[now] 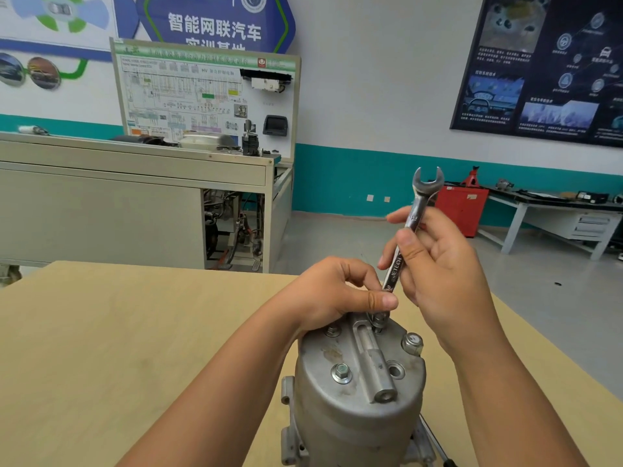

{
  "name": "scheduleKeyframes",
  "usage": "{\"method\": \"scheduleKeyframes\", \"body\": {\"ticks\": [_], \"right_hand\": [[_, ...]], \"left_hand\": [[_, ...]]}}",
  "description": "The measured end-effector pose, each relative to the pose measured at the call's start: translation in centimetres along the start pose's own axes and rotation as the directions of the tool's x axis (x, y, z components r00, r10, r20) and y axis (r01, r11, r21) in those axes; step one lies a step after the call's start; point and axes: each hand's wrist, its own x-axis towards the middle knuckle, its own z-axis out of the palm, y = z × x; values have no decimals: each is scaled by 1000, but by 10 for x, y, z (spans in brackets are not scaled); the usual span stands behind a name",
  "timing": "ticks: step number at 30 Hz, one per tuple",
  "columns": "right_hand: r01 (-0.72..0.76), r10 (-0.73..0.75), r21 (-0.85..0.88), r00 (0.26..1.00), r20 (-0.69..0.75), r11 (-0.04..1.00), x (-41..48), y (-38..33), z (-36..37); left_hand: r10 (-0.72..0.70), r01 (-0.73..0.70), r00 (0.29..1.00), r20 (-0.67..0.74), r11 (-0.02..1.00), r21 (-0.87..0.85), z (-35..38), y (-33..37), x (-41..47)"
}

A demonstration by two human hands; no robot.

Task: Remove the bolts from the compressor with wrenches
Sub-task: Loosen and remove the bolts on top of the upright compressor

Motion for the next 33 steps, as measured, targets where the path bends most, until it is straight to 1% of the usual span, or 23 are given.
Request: {"method": "scheduleKeyframes", "body": {"ticks": [3,6,9,11,13,15,17,19,24,29,33], "right_hand": [[-40,39,47,999,24,998,2,-4,0],[-96,88,81,991,96,992,5,-4,2],[-139,124,86,978,166,986,9,-3,4],[-125,117,28,973,200,992,11,-4,9],[-50,76,-111,969,237,992,12,-4,14],[9,52,-214,960,274,977,11,-4,19],[36,23,-229,968,250,973,10,-4,19],[43,-5,-204,983,183,978,9,-3,14],[78,-68,-122,994,83,989,6,-5,1],[59,-55,-72,997,58,996,4,-6,-1],[54,-50,-61,997,66,997,2,-5,2]], "left_hand": [[10,-10,999,37,1000,-4,-2,-1,0],[39,-37,995,92,999,-29,-6,-4,1],[22,-10,990,137,996,-87,-7,-6,0],[0,9,993,121,997,-77,-6,-5,0],[10,-8,999,35,999,-49,-4,-5,1],[-2,2,1000,-4,999,-46,-3,-4,1],[-5,5,1000,-15,999,-36,-3,-5,0],[-13,13,1000,-4,999,-32,-3,-5,-1],[8,-5,1000,16,988,-157,-3,-1,-3],[21,-25,999,-28,986,-163,-4,-5,-1],[39,-42,999,-23,982,-185,-5,-8,-1]]}}
